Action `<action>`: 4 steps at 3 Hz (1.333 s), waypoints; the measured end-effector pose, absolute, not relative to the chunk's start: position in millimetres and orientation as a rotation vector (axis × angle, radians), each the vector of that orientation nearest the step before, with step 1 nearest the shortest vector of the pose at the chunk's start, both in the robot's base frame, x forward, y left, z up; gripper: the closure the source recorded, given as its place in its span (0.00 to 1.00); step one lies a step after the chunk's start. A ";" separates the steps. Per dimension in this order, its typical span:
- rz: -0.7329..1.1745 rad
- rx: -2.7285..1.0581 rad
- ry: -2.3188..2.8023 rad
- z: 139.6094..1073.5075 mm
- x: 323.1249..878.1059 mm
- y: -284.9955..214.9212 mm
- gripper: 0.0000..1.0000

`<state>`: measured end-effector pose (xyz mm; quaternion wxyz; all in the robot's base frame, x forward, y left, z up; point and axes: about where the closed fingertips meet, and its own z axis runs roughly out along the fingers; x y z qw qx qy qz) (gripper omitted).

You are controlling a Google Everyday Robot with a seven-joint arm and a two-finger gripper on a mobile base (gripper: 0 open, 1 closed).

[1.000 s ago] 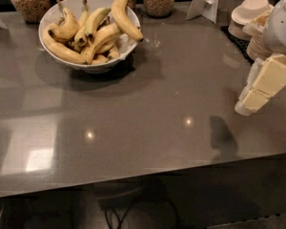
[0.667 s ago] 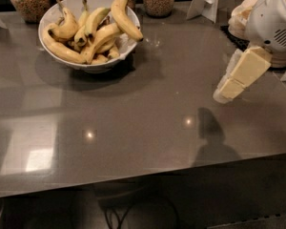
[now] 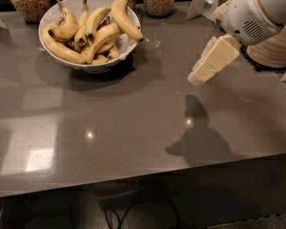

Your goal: Pick banana from white bowl

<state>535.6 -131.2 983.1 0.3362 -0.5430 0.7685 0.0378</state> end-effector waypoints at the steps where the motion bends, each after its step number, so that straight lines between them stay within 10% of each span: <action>1: 0.159 -1.377 1.981 981.3 577.4 -100.9 0.00; 4: 0.391 -1.410 1.806 984.2 676.7 24.2 0.00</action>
Offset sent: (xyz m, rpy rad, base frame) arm 0.1408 0.1220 0.0102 0.1992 -0.0114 0.0736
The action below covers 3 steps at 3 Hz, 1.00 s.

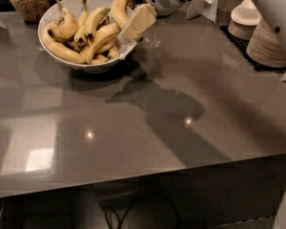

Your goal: Pick banana from white bowl

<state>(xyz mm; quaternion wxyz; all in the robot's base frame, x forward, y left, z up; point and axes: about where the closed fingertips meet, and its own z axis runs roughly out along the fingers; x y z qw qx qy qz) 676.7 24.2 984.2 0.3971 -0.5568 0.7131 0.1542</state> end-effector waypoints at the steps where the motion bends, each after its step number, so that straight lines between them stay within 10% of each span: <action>1: 0.391 -1.411 1.806 984.1 676.9 24.4 0.00; 3: 0.397 -1.400 1.772 974.5 712.1 50.4 0.00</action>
Offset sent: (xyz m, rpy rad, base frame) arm 0.0350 0.0295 -0.0071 0.0220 -0.0399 0.0287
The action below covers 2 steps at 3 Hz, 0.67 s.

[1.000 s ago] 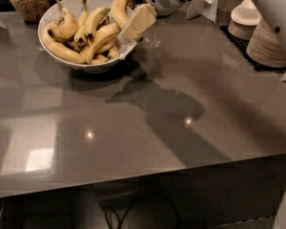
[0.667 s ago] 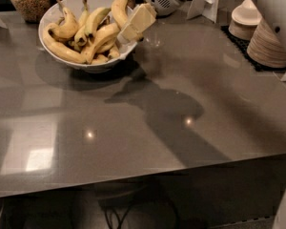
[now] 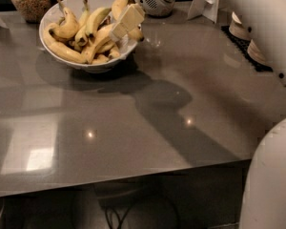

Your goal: Pick banana from white bowl

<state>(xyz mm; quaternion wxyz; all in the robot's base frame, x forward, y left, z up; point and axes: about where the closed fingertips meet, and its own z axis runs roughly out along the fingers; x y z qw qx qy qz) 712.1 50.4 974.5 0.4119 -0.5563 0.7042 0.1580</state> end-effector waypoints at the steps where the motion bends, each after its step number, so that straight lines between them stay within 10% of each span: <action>1: 0.404 -1.368 1.777 967.8 730.1 57.9 0.19; 2: 0.386 -1.335 1.810 960.3 743.4 57.1 0.35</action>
Offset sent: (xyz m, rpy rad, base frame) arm 0.0474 -0.0001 -0.0177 0.0121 0.0135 -0.1140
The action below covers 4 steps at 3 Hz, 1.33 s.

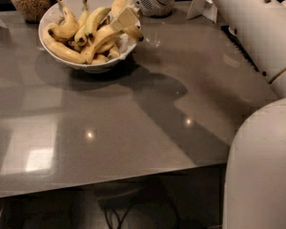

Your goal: Pick banana from white bowl

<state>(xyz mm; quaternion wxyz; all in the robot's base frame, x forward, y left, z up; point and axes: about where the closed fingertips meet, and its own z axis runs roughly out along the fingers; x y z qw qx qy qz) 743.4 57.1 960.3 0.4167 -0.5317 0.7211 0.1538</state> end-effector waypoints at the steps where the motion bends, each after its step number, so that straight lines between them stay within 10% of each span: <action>1: 0.362 -1.300 1.863 949.5 752.1 49.8 0.37; 2: 0.336 -1.270 1.903 940.5 763.5 42.9 0.32; 4: 0.327 -1.242 1.936 932.5 776.1 41.6 0.75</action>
Offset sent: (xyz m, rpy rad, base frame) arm 0.0337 -0.0284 -0.0240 -0.0463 0.0383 -0.1466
